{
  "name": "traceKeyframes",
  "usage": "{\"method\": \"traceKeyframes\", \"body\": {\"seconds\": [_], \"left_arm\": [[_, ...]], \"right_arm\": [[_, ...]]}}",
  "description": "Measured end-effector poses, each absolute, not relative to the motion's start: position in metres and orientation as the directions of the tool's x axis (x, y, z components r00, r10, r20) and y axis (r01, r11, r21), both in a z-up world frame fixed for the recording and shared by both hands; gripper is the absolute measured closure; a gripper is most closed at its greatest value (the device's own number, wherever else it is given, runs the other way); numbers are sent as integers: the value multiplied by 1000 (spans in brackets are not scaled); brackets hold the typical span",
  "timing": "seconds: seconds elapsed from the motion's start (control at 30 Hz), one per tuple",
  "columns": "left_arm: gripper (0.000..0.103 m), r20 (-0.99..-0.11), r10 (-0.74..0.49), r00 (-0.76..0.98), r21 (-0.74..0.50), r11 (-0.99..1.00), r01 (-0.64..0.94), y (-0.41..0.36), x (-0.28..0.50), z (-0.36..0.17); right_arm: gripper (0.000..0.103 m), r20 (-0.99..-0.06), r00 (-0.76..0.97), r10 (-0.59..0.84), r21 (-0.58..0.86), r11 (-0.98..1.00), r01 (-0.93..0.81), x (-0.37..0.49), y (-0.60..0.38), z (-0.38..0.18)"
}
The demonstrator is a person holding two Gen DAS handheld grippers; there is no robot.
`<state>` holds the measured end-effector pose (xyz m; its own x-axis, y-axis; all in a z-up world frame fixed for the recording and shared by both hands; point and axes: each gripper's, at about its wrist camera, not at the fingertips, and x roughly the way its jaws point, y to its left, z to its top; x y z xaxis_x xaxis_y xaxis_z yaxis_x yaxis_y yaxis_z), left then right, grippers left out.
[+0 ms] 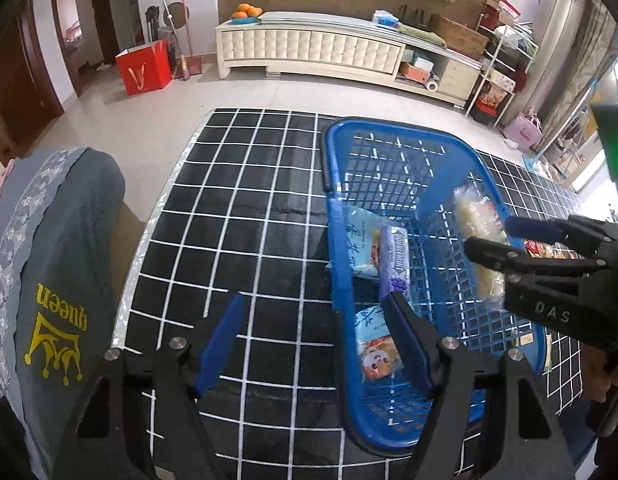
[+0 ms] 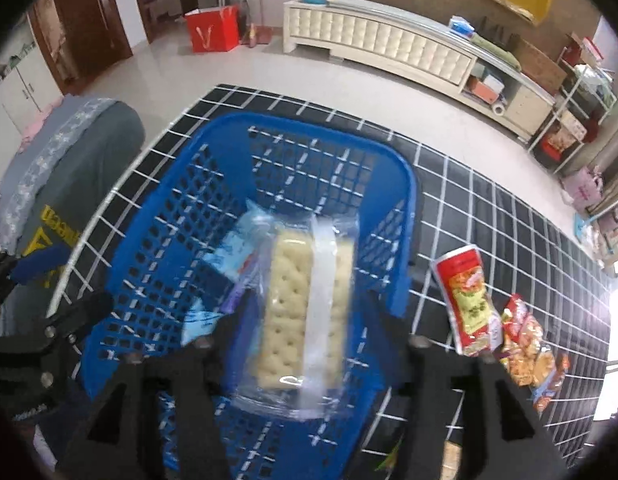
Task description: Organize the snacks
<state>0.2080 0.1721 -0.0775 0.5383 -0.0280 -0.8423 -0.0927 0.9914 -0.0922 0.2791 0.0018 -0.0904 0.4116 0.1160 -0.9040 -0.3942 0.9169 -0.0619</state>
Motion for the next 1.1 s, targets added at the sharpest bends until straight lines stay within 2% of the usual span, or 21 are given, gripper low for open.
{"method": "traceKeyframes", "body": {"seconds": [0.07, 0.13, 0.53, 0.93, 1.0, 1.07, 1.1], "left_arm": [[32, -840, -39, 542, -99, 992, -83, 168, 207, -77], [32, -839, -44, 542, -102, 992, -76, 166, 206, -78], [32, -824, -43, 566, -59, 998, -10, 127, 193, -63], [32, -799, -57, 599, -40, 998, 42, 76, 178, -48], [32, -792, -63, 608, -37, 998, 55, 67, 174, -45], [32, -784, -56, 618, -27, 998, 56, 59, 170, -42], [32, -773, -49, 632, -16, 998, 57, 54, 167, -39]], "right_arm": [[20, -890, 445, 98, -97, 913, -396, 277, 0, -88], [18, -879, 469, 86, -123, 909, -398, 274, -2, -85], [17, -884, 426, 192, 4, 915, -404, 243, -44, -72], [16, -824, 485, 294, 103, 918, -382, 210, -99, -45], [13, -793, 536, 290, 88, 925, -370, 202, -111, -36], [2, -768, 573, 286, 86, 933, -351, 196, -122, -30], [0, -752, 595, 284, 86, 937, -338, 192, -130, -26]]}}
